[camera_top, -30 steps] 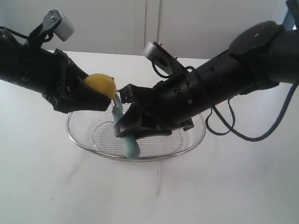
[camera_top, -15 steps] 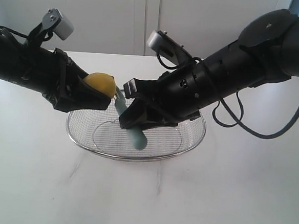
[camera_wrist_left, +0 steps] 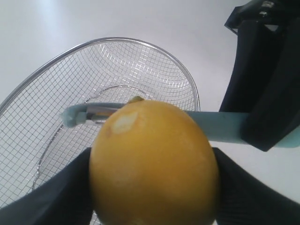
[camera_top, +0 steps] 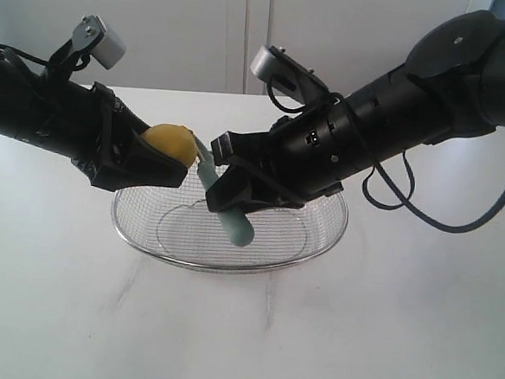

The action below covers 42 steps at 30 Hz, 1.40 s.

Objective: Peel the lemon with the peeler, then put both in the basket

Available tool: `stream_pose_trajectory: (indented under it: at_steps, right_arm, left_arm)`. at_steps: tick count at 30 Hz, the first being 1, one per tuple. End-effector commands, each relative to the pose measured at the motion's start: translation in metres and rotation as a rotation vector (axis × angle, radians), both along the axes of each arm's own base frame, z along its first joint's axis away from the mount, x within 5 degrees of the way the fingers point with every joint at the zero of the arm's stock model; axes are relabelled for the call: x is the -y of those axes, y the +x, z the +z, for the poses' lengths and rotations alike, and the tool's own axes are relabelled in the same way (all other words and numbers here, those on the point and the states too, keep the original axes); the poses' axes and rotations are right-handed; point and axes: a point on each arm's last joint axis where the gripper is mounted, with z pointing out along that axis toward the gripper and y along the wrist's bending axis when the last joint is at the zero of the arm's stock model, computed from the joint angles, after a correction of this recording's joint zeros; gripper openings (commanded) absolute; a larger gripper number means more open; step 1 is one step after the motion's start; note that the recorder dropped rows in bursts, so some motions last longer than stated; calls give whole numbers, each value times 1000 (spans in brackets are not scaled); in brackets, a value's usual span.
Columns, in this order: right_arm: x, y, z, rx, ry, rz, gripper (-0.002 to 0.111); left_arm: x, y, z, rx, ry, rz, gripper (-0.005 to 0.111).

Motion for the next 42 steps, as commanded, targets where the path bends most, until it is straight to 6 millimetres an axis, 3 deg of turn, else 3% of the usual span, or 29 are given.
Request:
stream_pose_trajectory:
  at_steps: [1,14,26,36,42]
  right_arm:
    - [1,1,7,27,11,-7,0]
    - [2,0,10,28,15,-12,0]
    - [12,-17,52,158,71,-29,0]
    - [38,-56,105,381,44,-17,0]
    - [51,-67,117,479,-24,-17,0]
  left_arm:
    - [2,-3,3,-10,-26,-12,0]
    - [2,-3,3,-10,-26,-12,0]
    - [2,-3,3,-10,-26,-12,0]
    - [2,-3,3,-10,-26,-12,0]
    - [2,-3,3,-11,-26,-13,0]
